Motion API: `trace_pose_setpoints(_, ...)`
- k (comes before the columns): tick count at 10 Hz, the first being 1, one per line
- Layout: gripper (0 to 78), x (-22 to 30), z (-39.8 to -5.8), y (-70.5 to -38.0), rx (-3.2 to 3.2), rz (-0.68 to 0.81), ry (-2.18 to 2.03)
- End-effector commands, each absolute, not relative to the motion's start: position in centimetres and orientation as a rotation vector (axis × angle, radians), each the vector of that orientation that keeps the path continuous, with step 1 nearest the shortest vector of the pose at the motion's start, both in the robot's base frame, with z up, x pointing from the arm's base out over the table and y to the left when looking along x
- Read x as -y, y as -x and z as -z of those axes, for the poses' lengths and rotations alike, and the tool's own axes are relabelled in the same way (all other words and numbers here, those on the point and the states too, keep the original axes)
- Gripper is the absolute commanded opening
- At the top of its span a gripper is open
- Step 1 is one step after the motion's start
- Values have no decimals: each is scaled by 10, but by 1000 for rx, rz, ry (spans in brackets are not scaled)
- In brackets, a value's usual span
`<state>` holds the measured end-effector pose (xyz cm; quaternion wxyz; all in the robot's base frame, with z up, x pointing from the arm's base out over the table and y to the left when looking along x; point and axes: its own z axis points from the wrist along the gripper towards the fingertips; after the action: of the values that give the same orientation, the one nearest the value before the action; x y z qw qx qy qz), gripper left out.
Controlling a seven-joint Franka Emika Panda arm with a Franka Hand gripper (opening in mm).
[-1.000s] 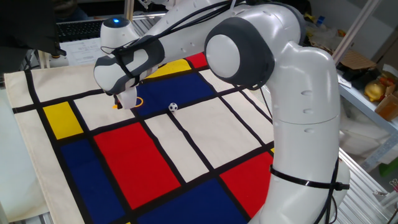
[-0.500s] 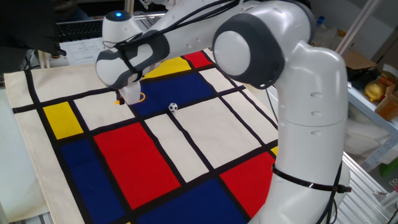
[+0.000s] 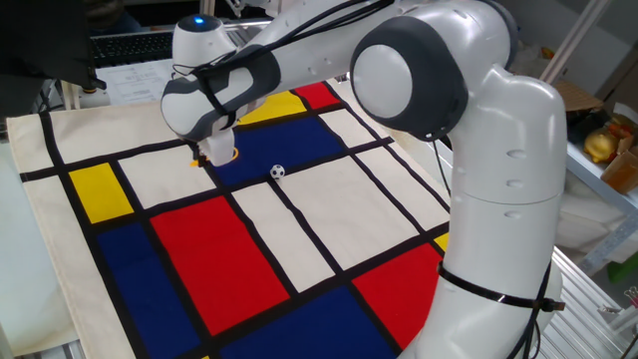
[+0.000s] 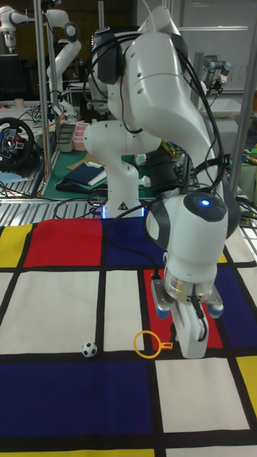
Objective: Attach the bubble ring to the ball
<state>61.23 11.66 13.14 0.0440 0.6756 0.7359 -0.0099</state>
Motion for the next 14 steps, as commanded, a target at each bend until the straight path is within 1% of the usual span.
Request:
trace_pose_setpoints(1, 12, -85, -130, -593, -2361, 23, -1932)
trace_pose_setpoints(8, 12, -65, -124, -580, -2435, 20, -1845)
trace_pose_setpoints(14, 12, -33, -115, -571, -2478, 13, -1788)
